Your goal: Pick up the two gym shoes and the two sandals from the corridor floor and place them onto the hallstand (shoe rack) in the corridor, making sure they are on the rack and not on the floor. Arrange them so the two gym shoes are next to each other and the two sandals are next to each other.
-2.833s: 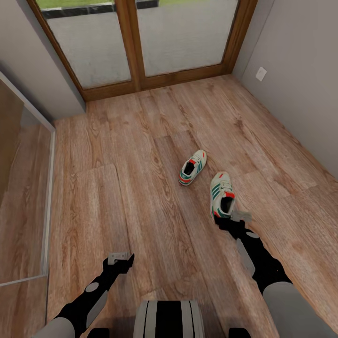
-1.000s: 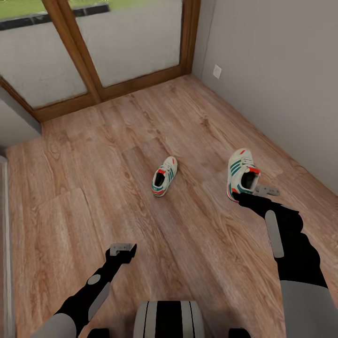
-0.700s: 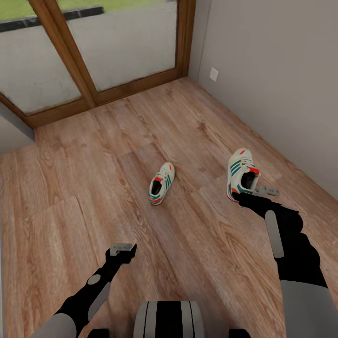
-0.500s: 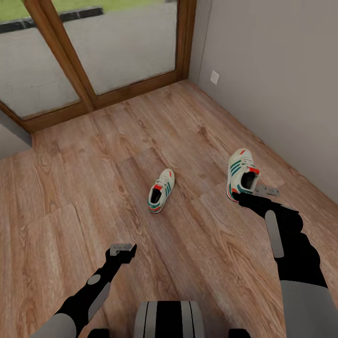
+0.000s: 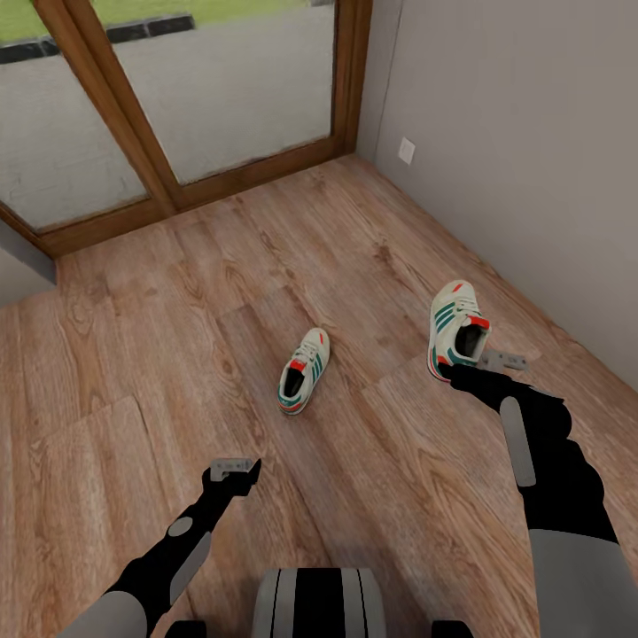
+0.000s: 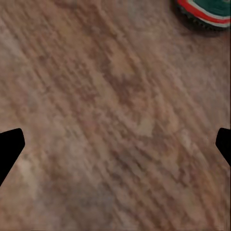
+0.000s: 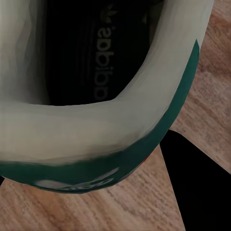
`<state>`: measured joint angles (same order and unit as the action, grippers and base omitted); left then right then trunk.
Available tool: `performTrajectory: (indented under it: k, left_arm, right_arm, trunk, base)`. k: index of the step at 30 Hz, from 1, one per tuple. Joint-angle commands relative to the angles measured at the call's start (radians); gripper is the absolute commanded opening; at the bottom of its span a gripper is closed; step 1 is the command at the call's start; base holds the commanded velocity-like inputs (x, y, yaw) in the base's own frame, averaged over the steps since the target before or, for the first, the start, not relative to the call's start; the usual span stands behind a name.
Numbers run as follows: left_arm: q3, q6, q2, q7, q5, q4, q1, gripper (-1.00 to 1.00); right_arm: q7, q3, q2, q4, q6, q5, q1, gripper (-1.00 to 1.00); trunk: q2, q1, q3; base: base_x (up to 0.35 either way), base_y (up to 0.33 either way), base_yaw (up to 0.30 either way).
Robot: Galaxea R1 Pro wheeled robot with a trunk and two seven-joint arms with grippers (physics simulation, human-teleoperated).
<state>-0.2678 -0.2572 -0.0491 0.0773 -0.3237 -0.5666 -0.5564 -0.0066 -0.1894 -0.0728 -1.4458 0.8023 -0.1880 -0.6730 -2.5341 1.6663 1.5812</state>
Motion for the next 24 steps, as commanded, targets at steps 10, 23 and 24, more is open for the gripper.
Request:
performTrajectory:
  k: [10,23,24]
  left_arm:
    - [-0.004,-0.009,0.036,0.002,0.087,-0.075,-0.022,1.0]
    - [-0.001,-0.164,0.029,0.002,0.099,-0.076,-0.048,1.0]
    - [-0.001,-0.167,0.029,0.002,0.099,-0.077,-0.048,1.0]
  right_arm:
    - [-0.001,0.001,0.001,-0.001,0.005,-0.005,0.0,-1.0]
    - [-0.001,0.002,0.003,-0.002,0.005,-0.005,0.0,-1.0]
    - [-0.001,0.003,0.004,-0.002,0.005,-0.005,0.0,-1.0]
  trunk:
    - [0.0,0.0,0.001]
    - [0.0,0.0,0.001]
    - [0.0,0.0,0.001]
  base:
    - [0.001,0.0,0.0]
    - [0.0,0.0,0.0]
    - [0.0,0.0,-0.011]
